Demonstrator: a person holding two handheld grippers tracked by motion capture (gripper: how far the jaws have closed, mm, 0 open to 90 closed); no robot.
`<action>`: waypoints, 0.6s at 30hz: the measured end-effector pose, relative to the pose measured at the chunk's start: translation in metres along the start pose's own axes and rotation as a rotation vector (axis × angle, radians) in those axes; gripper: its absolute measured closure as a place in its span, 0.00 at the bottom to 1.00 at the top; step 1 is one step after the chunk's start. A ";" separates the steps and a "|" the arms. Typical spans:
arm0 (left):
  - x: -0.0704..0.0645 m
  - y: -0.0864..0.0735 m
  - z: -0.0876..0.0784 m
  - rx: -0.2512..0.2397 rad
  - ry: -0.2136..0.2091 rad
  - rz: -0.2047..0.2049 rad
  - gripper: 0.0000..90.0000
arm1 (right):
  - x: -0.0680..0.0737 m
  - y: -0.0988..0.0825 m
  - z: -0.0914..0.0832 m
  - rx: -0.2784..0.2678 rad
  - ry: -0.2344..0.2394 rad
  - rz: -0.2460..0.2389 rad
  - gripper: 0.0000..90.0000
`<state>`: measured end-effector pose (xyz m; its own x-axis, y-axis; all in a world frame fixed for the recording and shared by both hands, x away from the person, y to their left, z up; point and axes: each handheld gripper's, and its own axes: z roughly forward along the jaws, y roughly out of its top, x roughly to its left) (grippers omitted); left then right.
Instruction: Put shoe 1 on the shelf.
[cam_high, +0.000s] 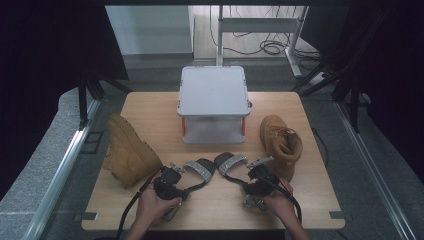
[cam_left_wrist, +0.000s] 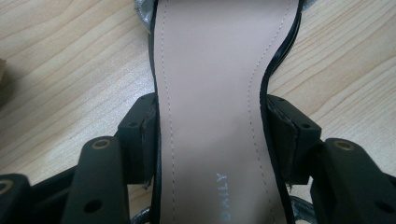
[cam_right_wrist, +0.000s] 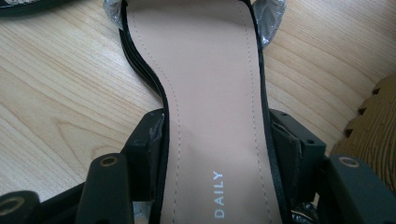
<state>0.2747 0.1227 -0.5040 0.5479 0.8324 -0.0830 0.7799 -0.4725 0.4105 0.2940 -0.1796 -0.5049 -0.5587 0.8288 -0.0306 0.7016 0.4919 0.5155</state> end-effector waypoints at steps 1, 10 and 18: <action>0.000 0.000 0.000 -0.001 -0.001 0.000 0.46 | 0.000 0.000 0.000 0.000 0.000 -0.001 0.47; 0.002 -0.001 -0.001 -0.011 -0.015 0.009 0.46 | 0.000 -0.002 -0.001 -0.012 0.002 0.006 0.47; 0.006 -0.001 -0.007 -0.051 -0.020 -0.008 0.46 | -0.001 -0.005 -0.004 -0.029 0.004 0.035 0.47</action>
<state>0.2752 0.1298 -0.4987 0.5479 0.8300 -0.1041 0.7682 -0.4499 0.4555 0.2893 -0.1835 -0.5041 -0.5355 0.8445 -0.0083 0.7082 0.4544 0.5404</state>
